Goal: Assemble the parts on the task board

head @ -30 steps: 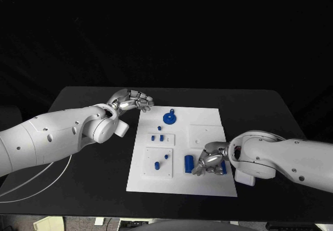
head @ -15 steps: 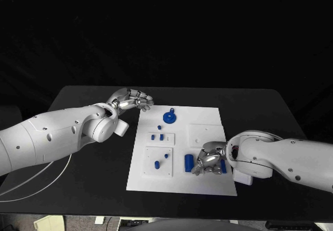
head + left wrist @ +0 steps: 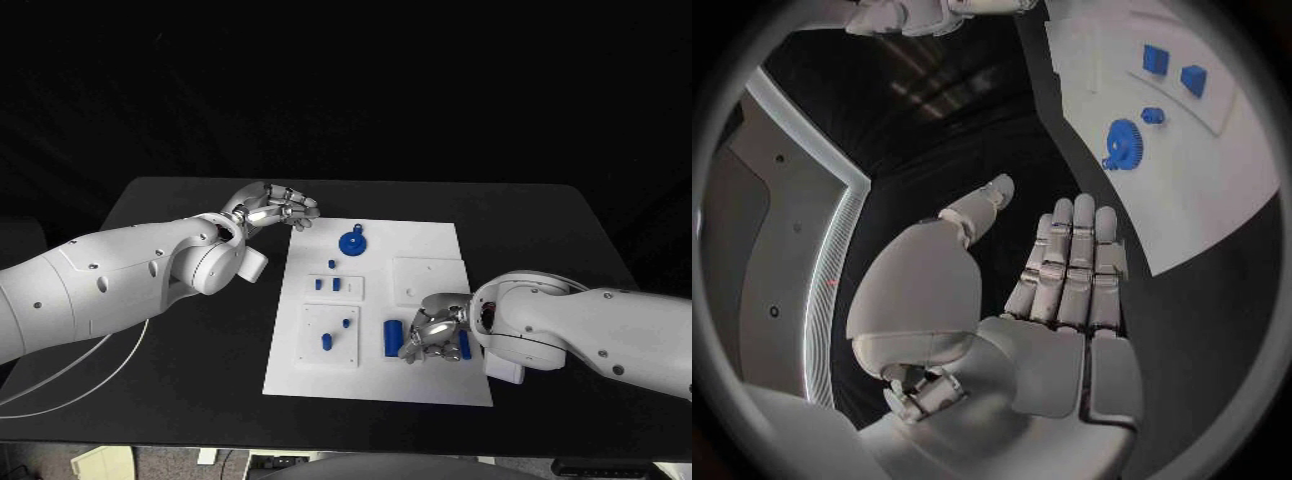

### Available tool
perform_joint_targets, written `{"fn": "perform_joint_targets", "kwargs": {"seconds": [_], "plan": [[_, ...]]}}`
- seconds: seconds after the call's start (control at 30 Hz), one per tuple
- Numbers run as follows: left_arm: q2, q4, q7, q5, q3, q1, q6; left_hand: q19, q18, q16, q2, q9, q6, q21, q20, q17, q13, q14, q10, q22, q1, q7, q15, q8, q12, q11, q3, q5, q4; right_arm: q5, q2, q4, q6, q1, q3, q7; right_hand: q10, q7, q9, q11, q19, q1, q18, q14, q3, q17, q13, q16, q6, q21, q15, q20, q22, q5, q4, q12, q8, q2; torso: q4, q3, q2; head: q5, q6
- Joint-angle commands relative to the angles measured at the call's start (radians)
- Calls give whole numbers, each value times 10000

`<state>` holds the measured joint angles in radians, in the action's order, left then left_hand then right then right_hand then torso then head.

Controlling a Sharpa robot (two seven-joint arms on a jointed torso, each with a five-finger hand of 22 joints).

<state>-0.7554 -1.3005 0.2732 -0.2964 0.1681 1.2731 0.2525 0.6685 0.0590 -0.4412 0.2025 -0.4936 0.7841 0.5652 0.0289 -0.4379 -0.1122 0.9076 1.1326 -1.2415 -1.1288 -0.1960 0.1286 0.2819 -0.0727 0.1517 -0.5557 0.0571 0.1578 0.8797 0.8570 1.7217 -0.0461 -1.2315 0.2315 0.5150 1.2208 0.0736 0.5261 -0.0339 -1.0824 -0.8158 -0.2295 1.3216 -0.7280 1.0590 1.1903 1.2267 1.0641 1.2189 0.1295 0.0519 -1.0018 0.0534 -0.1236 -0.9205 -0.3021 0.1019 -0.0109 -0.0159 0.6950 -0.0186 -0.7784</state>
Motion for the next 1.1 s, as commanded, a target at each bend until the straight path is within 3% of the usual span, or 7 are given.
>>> {"fn": "perform_joint_targets", "kwargs": {"seconds": [0.03,0.3,0.47,0.6,0.8,1.03,1.1], "plan": [[5,-30,52,30,-7,1,-81,-30,147,50,-40,12,-67,-45,60,-13,15,-3,-58,-18,21,-4,66,35,-1,-13,11,-34,-55,134,20,-27,-57,33,21,48,54,51,-6,14,-37,94,-323,-8,-48,-13,16,52,-2,-59,60,-47,-16,-22,10,68,62,59,2,-2,-4,-8,11],[19,-10,50,29,-7,1,-85,-30,147,54,-38,13,-68,-48,60,-18,16,-2,-58,-21,18,-4,66,37,-1,-13,13,-34,-57,25,227,54,74,34,20,-270,43,61,-17,24,-41,160,-323,-10,243,-22,39,63,-22,-40,53,-50,-59,156,-298,73,67,555,0,0,2,21,43],[7,-8,47,29,-6,1,-67,-30,146,57,-32,13,-70,-50,61,-22,16,-3,-59,-24,19,-5,67,38,-1,-13,17,-35,-59,-374,677,320,215,-11,14,-691,82,129,-44,84,-79,114,-323,-1,642,-32,145,67,-312,-62,20,-9,-56,247,-487,-79,192,1251,-5,4,-12,39,88],[13,6,31,27,-6,1,-79,-31,145,59,-26,13,-71,-52,61,-24,16,-3,-60,-26,20,-5,67,38,0,-12,20,-35,-60,-424,1020,418,407,-272,10,-1105,54,178,-29,125,-81,136,-323,-12,1083,-29,276,75,-512,-90,-14,27,-53,406,-602,-256,254,1334,10,5,-7,58,129],[29,9,166,19,-5,0,129,-31,145,63,-18,14,-73,-54,62,-28,17,-4,-62,-28,23,-6,68,39,0,-11,24,-36,-63,-485,1712,449,559,-663,6,-1506,52,184,44,133,-64,-267,-323,-28,1341,-42,423,58,-551,-150,-23,83,-46,129,-877,-496,215,1046,17,6,-10,183,239],[51,29,355,-31,-6,0,337,8,151,43,-37,6,-24,-60,42,-88,-28,81,101,-59,-29,19,36,83,-88,-84,13,-27,-79,-396,2192,-165,480,-820,5,-2288,62,179,76,131,-66,-531,-323,-21,1323,-54,455,50,-519,-169,-24,82,-47,55,-977,-568,182,961,8,12,-9,335,281],[55,27,353,-29,-6,0,329,11,150,41,-40,4,-16,-61,40,-94,-34,90,118,-62,-29,22,33,89,-98,-91,15,-26,-83,86,2344,-231,670,-835,5,-1976,64,179,79,130,-67,-555,-323,-20,1320,-54,457,49,-514,-171,-23,82,-47,53,-984,-575,178,949,8,10,-2,328,291]]}}
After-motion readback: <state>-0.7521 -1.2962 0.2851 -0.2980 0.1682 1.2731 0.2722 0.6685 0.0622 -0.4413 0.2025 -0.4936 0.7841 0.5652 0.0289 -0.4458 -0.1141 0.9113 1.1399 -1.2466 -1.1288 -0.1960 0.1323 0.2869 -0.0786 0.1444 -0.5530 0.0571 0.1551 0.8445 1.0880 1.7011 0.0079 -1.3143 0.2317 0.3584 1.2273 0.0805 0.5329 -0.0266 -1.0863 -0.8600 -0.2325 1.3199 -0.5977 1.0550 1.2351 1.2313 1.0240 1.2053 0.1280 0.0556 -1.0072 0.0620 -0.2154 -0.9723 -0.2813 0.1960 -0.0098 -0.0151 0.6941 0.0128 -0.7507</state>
